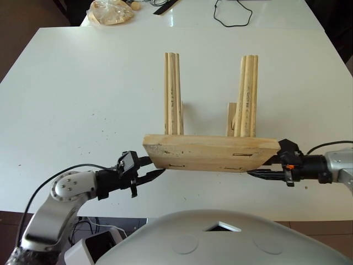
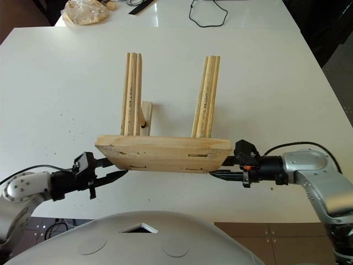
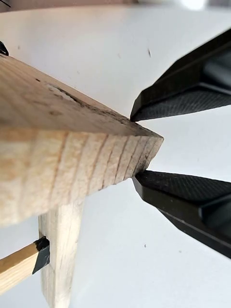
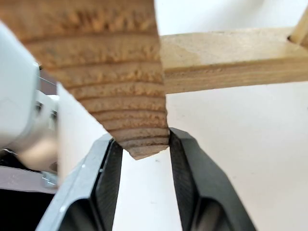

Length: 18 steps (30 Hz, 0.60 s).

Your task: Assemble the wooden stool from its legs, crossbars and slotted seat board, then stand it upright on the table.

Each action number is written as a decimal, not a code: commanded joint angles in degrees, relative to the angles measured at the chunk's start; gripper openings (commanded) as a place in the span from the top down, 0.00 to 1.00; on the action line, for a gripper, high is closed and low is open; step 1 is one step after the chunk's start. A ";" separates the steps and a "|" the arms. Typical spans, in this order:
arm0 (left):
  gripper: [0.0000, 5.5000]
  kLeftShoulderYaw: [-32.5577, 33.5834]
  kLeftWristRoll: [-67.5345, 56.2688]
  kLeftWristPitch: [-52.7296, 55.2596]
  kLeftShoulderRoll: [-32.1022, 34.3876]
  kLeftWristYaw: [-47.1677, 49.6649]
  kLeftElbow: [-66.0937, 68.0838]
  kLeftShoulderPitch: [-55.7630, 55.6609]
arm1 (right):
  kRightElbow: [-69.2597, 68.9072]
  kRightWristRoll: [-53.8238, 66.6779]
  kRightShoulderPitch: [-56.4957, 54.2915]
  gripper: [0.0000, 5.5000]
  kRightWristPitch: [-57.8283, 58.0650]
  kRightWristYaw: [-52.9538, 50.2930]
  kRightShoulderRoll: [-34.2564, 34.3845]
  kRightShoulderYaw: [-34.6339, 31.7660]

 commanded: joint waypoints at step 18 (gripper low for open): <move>0.70 40.78 -84.17 35.98 31.81 -3.16 -2.39 3.97 | 7.43 75.49 -9.83 0.74 33.21 4.67 -39.09 -10.54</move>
